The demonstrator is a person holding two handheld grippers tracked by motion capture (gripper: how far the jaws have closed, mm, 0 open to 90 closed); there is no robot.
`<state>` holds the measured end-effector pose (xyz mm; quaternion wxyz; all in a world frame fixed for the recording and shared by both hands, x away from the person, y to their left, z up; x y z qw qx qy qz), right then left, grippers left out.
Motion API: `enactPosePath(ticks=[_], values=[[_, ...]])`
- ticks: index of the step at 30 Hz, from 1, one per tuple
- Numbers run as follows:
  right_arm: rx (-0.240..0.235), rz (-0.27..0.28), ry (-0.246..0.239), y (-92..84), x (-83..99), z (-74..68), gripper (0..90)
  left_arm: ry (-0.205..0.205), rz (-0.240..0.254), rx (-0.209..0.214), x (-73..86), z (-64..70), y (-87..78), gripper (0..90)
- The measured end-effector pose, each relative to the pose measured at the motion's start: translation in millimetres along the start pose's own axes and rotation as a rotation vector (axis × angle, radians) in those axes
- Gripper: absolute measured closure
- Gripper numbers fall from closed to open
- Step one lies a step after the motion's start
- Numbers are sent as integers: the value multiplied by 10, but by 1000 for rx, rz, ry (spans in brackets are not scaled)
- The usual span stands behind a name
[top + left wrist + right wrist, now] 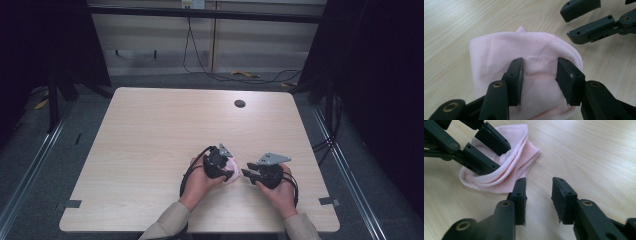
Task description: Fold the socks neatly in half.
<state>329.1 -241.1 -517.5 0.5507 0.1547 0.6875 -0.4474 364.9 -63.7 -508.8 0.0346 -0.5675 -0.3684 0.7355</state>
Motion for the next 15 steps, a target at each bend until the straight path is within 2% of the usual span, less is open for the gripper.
enactPosePath(ticks=[5,8,15], values=[[4,-2,-9,0,3,18,581,-7,-1,11,0,8,0,532],[4,-4,-9,-1,3,25,576,9,-8,15,-3,10,-4,508],[5,0,-10,-6,-5,23,567,11,-3,23,-6,25,-19,466]])
Point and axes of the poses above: each handheld gripper's, and its own axes: y roughly forward along the jaws, x roughly out of its underside, z roughly to its right, the point moved 3 cm from there along y, roughly forward along the jaws, and after that the axes turned 13 degrees about z, right-handed, at the moved point
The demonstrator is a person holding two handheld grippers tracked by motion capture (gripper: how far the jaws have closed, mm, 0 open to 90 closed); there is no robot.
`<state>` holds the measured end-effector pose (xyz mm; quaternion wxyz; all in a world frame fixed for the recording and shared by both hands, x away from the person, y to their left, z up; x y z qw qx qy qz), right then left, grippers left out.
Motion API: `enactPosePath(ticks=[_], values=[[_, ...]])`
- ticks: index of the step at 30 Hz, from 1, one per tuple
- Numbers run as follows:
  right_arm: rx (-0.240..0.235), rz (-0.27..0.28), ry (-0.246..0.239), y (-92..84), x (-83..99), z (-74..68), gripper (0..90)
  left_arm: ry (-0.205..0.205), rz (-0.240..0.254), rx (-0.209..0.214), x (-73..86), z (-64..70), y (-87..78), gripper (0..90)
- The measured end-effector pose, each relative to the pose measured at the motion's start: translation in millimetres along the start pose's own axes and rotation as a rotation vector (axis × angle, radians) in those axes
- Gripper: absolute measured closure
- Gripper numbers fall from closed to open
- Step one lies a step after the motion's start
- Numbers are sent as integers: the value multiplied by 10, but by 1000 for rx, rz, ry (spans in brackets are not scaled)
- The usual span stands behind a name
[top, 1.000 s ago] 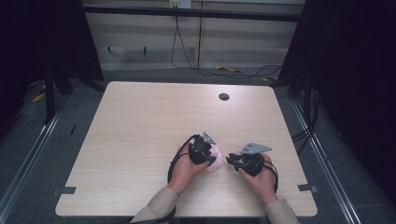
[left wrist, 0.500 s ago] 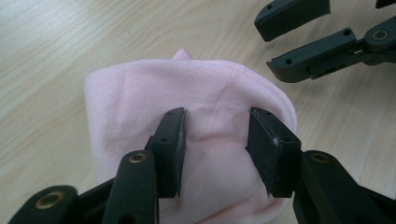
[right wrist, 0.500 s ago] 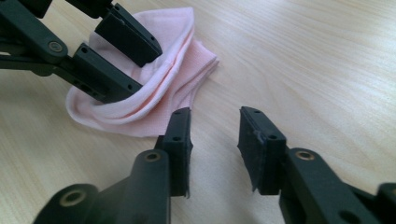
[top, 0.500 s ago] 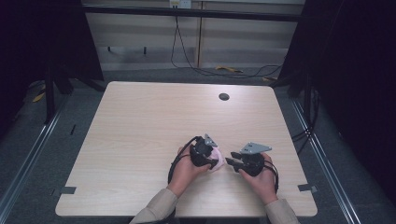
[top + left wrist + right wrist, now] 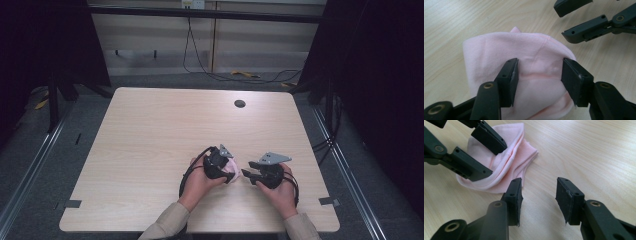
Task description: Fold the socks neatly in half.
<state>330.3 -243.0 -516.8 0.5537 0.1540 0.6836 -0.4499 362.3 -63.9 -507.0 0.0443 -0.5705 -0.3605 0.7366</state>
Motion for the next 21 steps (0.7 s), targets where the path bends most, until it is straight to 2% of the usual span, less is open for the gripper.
enactPosePath(ticks=[2,4,6,10,12,13,17,19,20,21], values=[[5,-2,-1,-3,1,8,569,0,2,1,-7,-1,-15,444],[7,4,4,-14,-1,20,569,-6,12,6,-19,-2,-30,386],[12,3,5,-18,-2,22,569,-17,24,10,-38,-5,-58,378],[13,8,9,-23,0,32,565,-99,21,32,-82,-67,-145,366],[12,9,8,-23,0,31,565,-107,53,14,-120,-131,-198,366],[13,10,9,-23,-1,28,565,-124,74,4,-135,-169,-223,364],[9,12,10,-16,-3,26,563,-124,83,-33,-134,-254,-238,376],[8,14,8,-13,-3,24,562,-106,77,-44,-115,-278,-207,440],[8,14,8,-13,-3,24,562,-101,79,-47,-103,-281,-185,440],[9,15,8,-14,-5,23,562,-97,73,-44,-91,-277,-167,485]])
Point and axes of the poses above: each handheld gripper's, and its own axes: y roughly forward along the jaws, x roughly out of its underside, z roughly to its right, the point moved 3 cm from there along y, roughly forward along the jaws, and after that the axes turned 13 degrees about z, right-handed, at the moved point
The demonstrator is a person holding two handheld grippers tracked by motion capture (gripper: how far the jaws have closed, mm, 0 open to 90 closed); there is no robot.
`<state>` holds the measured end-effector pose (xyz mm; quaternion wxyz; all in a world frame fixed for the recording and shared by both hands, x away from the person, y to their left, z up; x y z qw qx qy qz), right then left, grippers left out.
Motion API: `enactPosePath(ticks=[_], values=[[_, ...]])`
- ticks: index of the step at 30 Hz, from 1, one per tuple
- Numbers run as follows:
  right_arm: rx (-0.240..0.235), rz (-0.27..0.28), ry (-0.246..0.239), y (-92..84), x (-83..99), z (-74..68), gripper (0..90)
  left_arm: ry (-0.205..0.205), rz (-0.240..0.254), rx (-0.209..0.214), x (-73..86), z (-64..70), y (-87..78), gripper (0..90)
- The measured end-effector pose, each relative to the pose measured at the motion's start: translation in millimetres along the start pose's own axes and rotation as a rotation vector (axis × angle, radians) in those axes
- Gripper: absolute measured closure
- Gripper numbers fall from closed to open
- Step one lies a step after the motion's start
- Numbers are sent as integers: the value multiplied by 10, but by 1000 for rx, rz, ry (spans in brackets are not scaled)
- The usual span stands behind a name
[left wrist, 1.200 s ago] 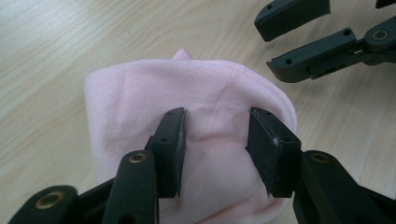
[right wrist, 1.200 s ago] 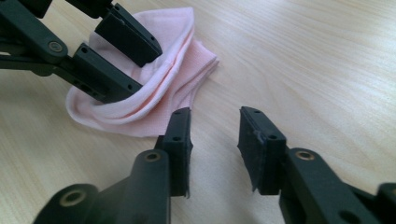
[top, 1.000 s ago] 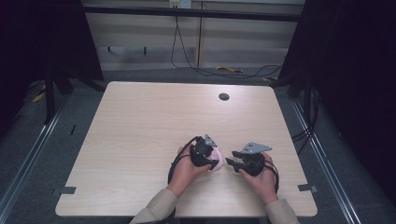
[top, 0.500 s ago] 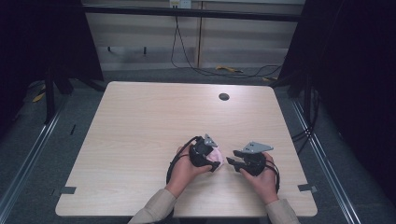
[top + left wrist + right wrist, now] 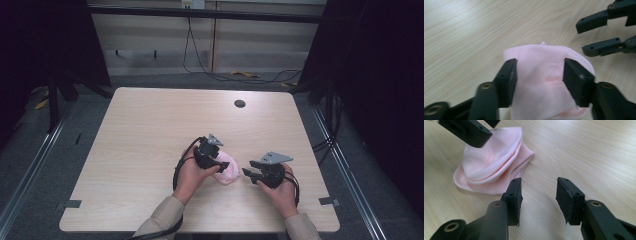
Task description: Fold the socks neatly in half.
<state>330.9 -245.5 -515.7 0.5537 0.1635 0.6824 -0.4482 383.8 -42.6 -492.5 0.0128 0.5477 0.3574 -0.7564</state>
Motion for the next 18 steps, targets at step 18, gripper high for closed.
enactPosePath(ticks=[18], values=[[-9,8,0,10,3,-13,533,85,-31,38,45,159,18,324]])
Point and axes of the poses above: each handheld gripper's, and its own axes: y roughly forward along the jaws, x roughly out of its underside, z roughly to its right, the point moved 3 cm from there along y, roughly forward along the jaws, and after that the axes turned 13 degrees about z, right-handed, at the moved point
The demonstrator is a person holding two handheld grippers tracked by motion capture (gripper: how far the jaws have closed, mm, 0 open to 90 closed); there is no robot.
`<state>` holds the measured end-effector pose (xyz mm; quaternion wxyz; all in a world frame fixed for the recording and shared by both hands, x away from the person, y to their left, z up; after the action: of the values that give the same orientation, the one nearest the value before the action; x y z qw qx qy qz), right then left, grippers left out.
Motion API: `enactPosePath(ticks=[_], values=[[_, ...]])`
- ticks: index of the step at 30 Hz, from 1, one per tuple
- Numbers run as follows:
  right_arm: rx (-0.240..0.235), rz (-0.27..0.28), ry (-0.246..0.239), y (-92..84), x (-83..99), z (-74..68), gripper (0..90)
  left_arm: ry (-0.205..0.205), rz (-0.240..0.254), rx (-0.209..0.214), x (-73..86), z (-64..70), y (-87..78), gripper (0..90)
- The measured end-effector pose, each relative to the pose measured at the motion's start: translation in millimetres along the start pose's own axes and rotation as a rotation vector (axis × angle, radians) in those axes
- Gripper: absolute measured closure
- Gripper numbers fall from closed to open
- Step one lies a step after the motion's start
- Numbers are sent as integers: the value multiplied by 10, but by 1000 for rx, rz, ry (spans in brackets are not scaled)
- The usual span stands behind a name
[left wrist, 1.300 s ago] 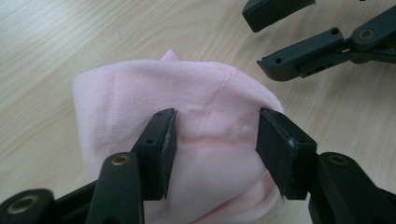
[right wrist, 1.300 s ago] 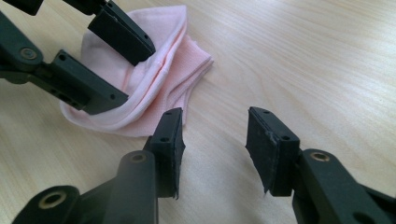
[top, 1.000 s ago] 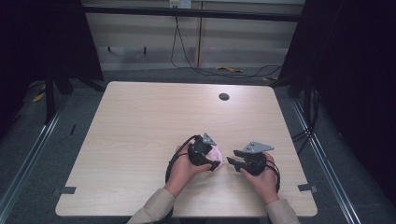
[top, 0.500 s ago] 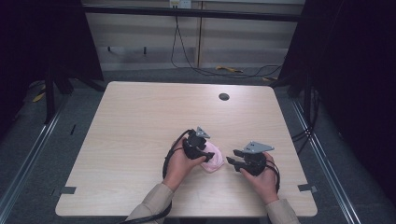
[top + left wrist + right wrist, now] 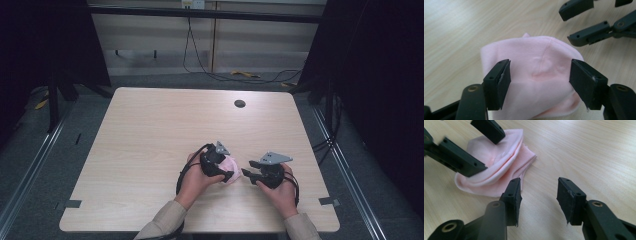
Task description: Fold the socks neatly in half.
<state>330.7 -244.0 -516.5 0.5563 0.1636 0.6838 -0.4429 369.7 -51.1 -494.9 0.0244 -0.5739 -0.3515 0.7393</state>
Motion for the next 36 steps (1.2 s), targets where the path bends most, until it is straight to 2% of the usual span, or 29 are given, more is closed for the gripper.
enactPosePath(ticks=[2,6,8,13,16,22,29,35,36], values=[[-3,7,1,3,-3,-5,515,-15,22,-14,-23,-48,-55,313],[-6,11,-2,8,-21,-26,501,-78,66,-79,-26,-235,-194,323],[-13,9,-4,16,-28,-44,486,-92,65,-100,4,-308,-235,327],[-38,-5,-17,65,-27,-107,465,-95,38,-132,100,-404,-250,362],[-21,-24,-43,103,-23,-108,450,-93,9,-125,164,-415,-218,369],[-6,-18,-67,181,-41,-52,437,-78,-8,-103,216,-368,-217,377],[27,-15,-96,299,-109,-16,417,-57,-51,-86,275,-302,-247,381],[19,-22,-93,406,-150,-31,416,-51,-62,-74,332,-282,-293,381],[20,-21,-94,425,-159,-37,415,-61,-59,-79,341,-277,-297,381]])
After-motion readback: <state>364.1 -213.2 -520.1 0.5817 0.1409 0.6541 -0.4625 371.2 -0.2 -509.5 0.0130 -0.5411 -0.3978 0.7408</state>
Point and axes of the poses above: each handheld gripper's, and its own axes: y roughly forward along the jaws, x roughly out of its underside, z roughly to its right, the point moved 3 cm from there along y, roughly forward along the jaws, and after that the axes turned 13 degrees about z, right-handed, at the moved point
